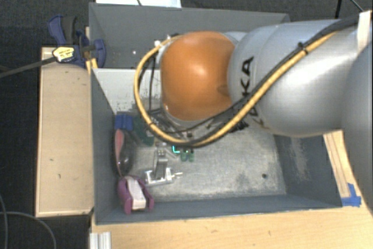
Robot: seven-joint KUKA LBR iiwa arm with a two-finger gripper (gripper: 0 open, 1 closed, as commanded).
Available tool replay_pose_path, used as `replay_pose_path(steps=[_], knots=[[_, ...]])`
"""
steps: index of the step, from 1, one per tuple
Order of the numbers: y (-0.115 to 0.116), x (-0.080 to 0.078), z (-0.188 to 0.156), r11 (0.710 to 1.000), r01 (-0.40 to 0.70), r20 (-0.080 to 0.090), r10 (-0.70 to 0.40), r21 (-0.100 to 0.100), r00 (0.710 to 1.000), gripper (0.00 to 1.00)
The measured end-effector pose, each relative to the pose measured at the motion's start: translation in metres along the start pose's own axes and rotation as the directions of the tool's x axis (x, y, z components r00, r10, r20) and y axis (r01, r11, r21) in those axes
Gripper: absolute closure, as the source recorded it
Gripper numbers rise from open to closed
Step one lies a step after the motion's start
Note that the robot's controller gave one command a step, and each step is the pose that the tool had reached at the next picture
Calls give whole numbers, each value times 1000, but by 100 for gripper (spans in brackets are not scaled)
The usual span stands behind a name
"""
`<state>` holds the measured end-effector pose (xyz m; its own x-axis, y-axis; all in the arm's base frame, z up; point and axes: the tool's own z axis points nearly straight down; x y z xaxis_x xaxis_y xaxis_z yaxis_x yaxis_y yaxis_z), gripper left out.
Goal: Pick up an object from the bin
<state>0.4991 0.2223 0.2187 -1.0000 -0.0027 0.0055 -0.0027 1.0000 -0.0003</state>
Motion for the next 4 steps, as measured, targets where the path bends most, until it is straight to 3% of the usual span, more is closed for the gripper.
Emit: replay_pose_path(steps=[1, 2, 3, 4], knots=[[-32, 20, 151, 1000, 1, 7, -1, -1, 1000, 0], [-52, 21, 118, 996, -85, 11, 85, -3, 996, 0], [-55, 16, 119, 992, -128, 13, 128, -5, 992, 0], [-46, 20, 149, 972, -233, 6, 233, -3, 972, 0]])
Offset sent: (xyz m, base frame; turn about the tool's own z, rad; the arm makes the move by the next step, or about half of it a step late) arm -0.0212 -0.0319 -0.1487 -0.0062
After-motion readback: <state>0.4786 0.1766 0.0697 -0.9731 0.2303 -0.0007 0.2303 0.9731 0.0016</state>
